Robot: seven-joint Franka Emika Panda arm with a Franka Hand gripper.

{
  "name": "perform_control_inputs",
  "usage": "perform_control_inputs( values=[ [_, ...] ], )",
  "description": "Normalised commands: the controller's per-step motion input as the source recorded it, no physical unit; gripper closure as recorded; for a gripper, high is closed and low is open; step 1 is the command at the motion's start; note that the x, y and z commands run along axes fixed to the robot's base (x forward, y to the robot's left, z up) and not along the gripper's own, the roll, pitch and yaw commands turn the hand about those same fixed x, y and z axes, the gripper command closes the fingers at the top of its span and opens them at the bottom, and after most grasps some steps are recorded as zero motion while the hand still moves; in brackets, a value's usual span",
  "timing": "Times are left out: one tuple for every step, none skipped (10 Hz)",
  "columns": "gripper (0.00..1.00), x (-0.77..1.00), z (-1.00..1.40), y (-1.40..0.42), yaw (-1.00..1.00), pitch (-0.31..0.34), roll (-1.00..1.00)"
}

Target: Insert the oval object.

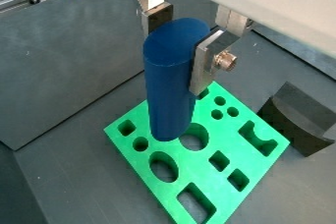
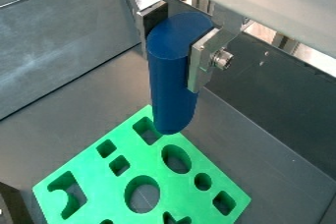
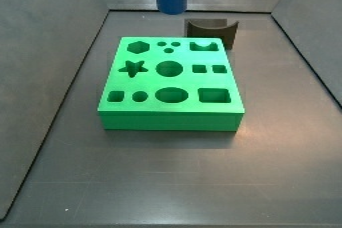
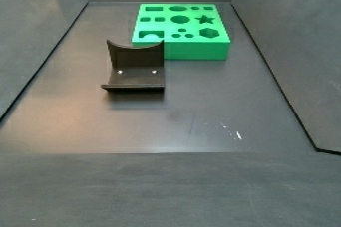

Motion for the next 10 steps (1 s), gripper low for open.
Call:
perform_control_inputs(
  values=[
    [1.0, 0.0, 0.0, -0.02, 0.0, 0.0, 0.0],
    [1.0, 0.0, -0.11, -0.36, -0.83, -0.084, -0.02],
    [1.0, 0.0, -0.21, -0.12, -1.0, -0.054, 0.0],
    [1.0, 0.0, -0.36, -0.08, -1.0, -0.004, 0.0],
    [1.0, 0.0, -0.45, -0.05, -1.0, -0.016, 0.0],
    [1.0, 0.0, -0.51, -0.01, -1.0, -0.039, 0.0],
    [1.0, 0.0, -0.47, 0.0, -1.0, -0.033, 0.0],
    [1.0, 0.0, -0.47, 0.0, -1.0, -0.024, 0.0],
    [1.0, 0.0, -0.51, 0.0, -1.0, 0.0, 0.0],
    [1.0, 0.0, -0.55, 0.0, -1.0, 0.0, 0.0]
  ],
)
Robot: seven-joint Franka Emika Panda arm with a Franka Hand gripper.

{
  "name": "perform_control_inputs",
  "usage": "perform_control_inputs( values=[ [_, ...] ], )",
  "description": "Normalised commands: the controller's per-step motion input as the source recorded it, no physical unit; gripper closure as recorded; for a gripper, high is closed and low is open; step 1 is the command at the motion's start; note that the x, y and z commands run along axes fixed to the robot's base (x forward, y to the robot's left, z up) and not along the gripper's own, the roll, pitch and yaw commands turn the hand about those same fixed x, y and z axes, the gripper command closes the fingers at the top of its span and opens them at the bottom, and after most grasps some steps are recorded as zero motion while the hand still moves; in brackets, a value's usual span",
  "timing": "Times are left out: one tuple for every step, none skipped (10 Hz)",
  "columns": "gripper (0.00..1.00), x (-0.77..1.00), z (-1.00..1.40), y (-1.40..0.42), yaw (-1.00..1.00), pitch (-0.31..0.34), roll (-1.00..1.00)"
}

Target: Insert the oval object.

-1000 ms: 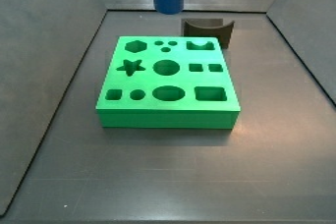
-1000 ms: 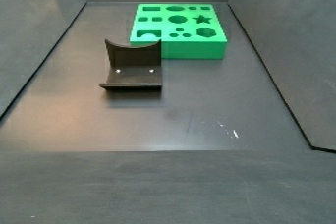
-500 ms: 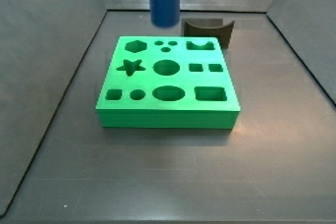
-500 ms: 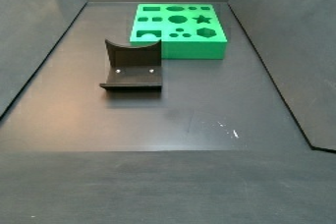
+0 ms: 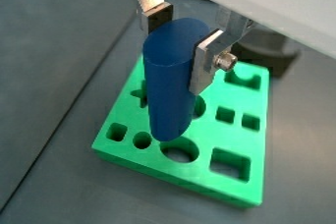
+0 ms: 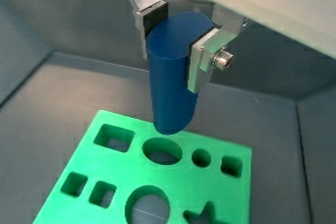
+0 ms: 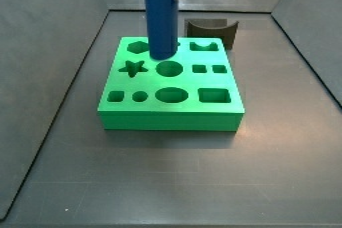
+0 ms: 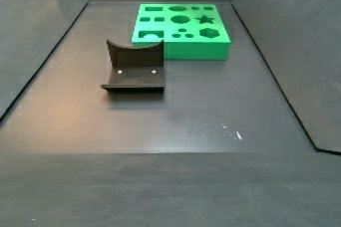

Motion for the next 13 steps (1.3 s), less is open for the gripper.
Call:
perform_control_inputs(
  values=[
    [1.0, 0.0, -0.59, 0.0, -1.0, 0.0, 0.0],
    [1.0, 0.0, -0.59, 0.0, -1.0, 0.0, 0.0],
    [1.0, 0.01, -0.57, 0.0, -1.0, 0.0, 0.0],
    [1.0, 0.15, -0.55, 0.0, -0.97, 0.0, 0.0],
    [1.0, 0.23, -0.5, 0.0, -0.9, 0.0, 0.0],
    [1.0, 0.3, -0.46, 0.0, -0.83, 0.0, 0.0],
    [1.0, 0.35, -0.37, 0.0, -0.79, 0.0, 0.0],
    [1.0, 0.26, -0.3, 0.0, -0.87, 0.0, -0.02],
    [1.0, 0.11, -0.41, 0.0, -1.0, 0.0, 0.0],
    [1.0, 0.0, -0.37, 0.0, -1.0, 0.0, 0.0],
    [1.0, 0.0, -0.33, 0.0, -1.0, 0.0, 0.0],
    [1.0, 0.0, -0.32, 0.0, -1.0, 0.0, 0.0],
    [1.0, 0.0, -0.32, 0.0, -1.0, 0.0, 0.0]
  ],
)
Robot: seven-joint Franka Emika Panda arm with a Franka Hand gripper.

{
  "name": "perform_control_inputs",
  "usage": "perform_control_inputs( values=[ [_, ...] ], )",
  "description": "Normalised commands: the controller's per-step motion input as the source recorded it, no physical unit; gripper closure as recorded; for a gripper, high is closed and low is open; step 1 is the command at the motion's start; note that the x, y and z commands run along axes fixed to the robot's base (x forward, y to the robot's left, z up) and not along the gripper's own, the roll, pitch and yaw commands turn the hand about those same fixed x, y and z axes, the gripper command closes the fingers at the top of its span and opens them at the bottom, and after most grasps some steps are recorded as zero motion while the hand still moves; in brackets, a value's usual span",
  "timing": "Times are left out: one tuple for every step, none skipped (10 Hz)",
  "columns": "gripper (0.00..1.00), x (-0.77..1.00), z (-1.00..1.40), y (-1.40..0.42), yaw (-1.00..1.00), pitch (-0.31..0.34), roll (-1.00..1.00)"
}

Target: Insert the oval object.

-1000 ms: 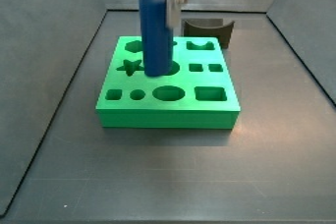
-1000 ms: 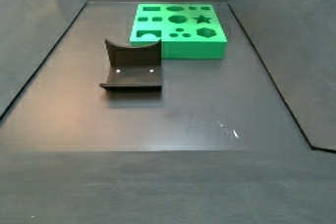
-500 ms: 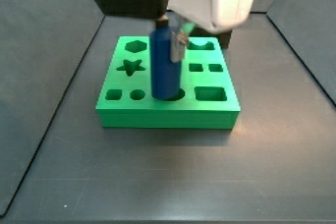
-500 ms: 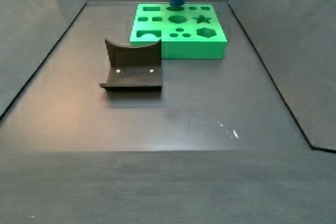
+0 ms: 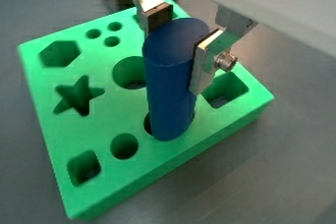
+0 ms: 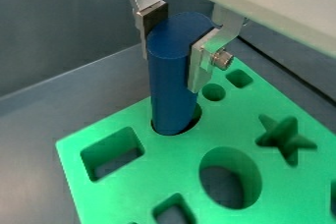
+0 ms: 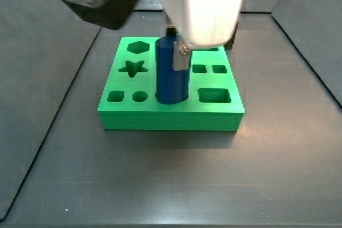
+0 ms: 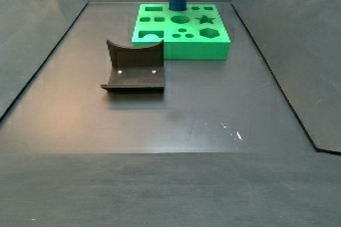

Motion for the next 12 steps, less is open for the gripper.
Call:
perform_control_inputs(
  values=[
    [1.0, 0.0, -0.33, 0.0, -1.0, 0.0, 0.0],
    [1.0, 0.0, -0.34, 0.0, -1.0, 0.0, 0.03],
    [1.0, 0.0, -0.36, 0.0, -1.0, 0.01, 0.06],
    [1.0, 0.0, -0.41, 0.0, -0.99, 0.031, 0.1],
    [1.0, 0.12, -0.49, 0.0, -0.78, 0.034, 0.21],
    [1.0, 0.04, -0.63, -0.2, -0.39, 0.0, 0.35],
    [1.0, -0.17, -0.75, -0.16, 0.0, -0.129, 0.27],
    [1.0, -0.07, -0.66, -0.13, 0.0, -0.163, 0.17],
    [1.0, 0.0, -0.52, -0.06, 0.0, -0.1, 0.02],
    [1.0, 0.11, -0.49, 0.0, -0.01, 0.0, -0.07],
    [1.0, 0.14, -0.15, 0.0, 0.0, 0.023, -0.04],
    [1.0, 0.0, 0.0, 0.0, 0.0, 0.0, 0.0]
  ],
)
